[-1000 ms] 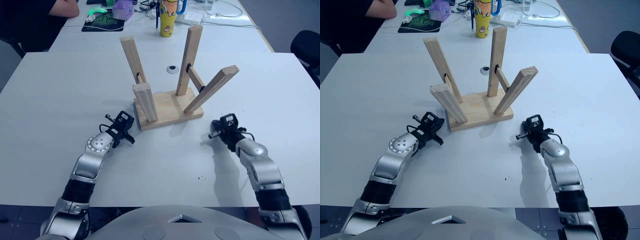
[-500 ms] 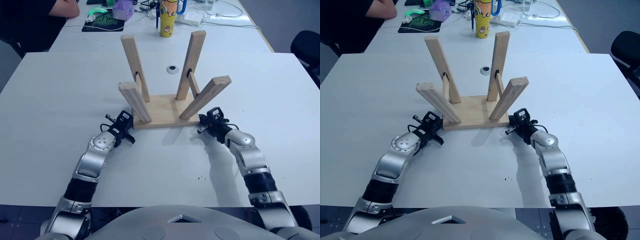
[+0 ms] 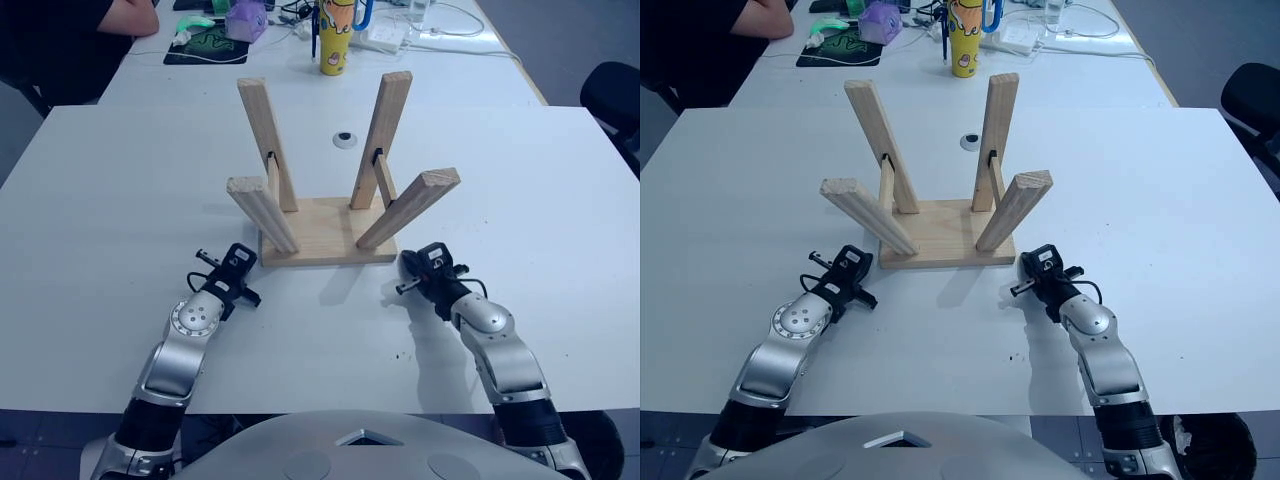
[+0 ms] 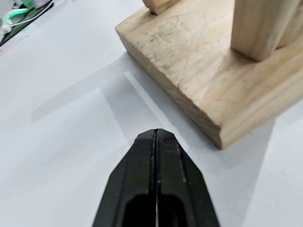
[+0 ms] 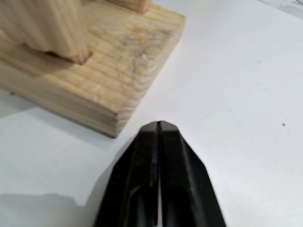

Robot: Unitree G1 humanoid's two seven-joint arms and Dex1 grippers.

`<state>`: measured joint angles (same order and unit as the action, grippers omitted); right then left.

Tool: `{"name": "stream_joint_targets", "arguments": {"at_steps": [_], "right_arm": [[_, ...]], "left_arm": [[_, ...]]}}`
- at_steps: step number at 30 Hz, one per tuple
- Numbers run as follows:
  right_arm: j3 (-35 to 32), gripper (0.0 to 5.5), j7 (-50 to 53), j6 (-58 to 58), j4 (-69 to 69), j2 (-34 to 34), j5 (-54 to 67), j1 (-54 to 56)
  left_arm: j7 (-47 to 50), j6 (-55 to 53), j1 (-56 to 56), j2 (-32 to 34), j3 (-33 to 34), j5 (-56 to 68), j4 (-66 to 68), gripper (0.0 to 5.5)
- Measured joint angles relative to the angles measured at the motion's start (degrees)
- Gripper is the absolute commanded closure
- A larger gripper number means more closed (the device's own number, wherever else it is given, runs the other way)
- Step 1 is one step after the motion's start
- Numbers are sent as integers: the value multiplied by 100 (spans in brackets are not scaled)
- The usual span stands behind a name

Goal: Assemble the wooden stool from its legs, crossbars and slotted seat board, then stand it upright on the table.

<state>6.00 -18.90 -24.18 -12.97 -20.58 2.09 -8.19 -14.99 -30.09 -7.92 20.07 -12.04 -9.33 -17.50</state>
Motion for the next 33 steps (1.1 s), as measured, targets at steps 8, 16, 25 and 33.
{"name": "stream_joint_targets", "arguments": {"at_steps": [8,16,25,33], "right_arm": [[125,548,-78,-38,202,132,45,279],[111,548,-137,-663,-515,0,220,25],[-253,548,-132,-1924,-1833,0,719,243],[-537,548,-130,-2443,-2320,59,970,439]], "left_arm": [[-173,47,363,-161,-106,133,334,550],[-466,-617,311,-60,14,540,-198,550],[-492,-2060,380,63,292,796,-1481,550],[-493,-2859,954,17,699,1019,-2143,550]]}}
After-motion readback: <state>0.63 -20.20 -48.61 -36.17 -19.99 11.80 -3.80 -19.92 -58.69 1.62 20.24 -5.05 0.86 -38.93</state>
